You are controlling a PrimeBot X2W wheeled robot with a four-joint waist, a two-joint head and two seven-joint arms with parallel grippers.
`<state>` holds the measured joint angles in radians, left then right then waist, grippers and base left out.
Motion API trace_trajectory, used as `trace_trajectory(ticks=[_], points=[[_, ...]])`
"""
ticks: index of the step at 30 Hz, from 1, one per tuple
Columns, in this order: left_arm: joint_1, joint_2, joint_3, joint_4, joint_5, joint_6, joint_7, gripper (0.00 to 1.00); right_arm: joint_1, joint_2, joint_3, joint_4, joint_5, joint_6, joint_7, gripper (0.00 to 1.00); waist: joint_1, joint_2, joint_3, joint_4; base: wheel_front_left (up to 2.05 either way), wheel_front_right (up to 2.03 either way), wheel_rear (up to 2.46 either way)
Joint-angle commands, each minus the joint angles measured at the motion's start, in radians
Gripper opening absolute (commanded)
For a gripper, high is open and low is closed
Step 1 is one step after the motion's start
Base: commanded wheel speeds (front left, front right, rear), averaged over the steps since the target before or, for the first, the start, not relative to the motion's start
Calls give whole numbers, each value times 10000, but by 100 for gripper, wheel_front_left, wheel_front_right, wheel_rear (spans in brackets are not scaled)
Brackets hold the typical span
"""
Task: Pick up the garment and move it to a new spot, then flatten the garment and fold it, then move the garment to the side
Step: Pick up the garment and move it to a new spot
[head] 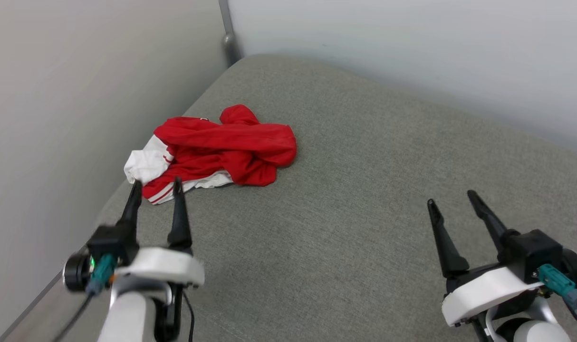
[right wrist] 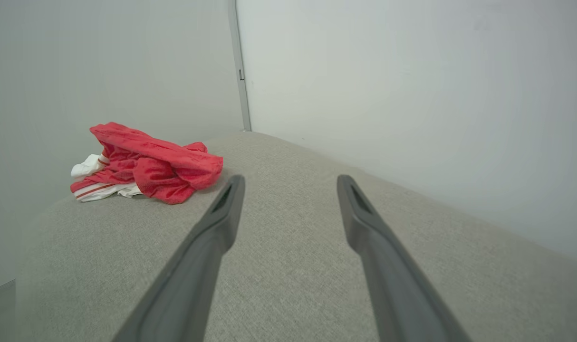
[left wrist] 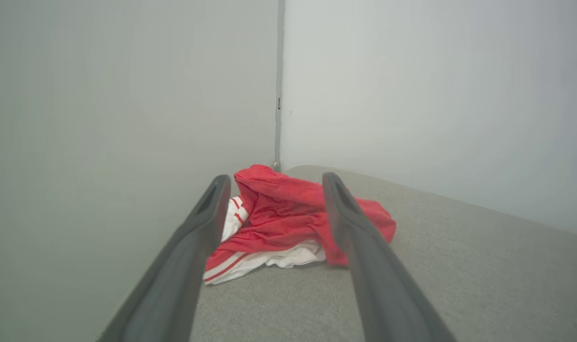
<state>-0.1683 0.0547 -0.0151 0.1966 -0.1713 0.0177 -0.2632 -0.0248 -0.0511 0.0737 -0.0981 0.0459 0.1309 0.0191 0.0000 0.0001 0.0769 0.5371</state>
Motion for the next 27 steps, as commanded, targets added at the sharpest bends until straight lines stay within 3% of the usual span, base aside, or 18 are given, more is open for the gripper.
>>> trace_trajectory(ticks=[1, 7, 13, 14, 21, 27], points=[[-708, 124, 4, 250, -123, -220, -25, 100, -174, 6, -82, -181, -130, -3, 82, 100, 0, -1, 269, -98, 0, 0, 0], [-3465, 751, 578, 941, -881, -609, 788, 100, -610, -288, -37, -677, -137, -3, 310, 100, 0, -1, 1497, -1075, 0, 0, 0], [-5418, 1889, 1150, 1515, -1517, -731, 3132, 100, -1069, -552, -173, -956, -152, -3, 352, 100, 0, -1, 2872, -2092, 0, 0, 0], [-5418, 1889, 1150, 1515, -1517, -731, 3132, 100, -1069, -552, -173, -956, -152, -3, 352, 100, 0, -1, 2872, -2092, 0, 0, 0], [-6235, 3276, 1318, 2774, -2256, -1035, 7039, 100, -1470, -635, -296, -910, -16, -3, 189, 100, 0, -1, 3893, -2923, 0, 0, 0], [-5673, 3773, 1317, 3767, -2863, -1014, 9930, 100, -1701, -627, -236, -757, 26, -3, 41, 100, 0, -1, 4198, -3263, 0, 0, 0]])
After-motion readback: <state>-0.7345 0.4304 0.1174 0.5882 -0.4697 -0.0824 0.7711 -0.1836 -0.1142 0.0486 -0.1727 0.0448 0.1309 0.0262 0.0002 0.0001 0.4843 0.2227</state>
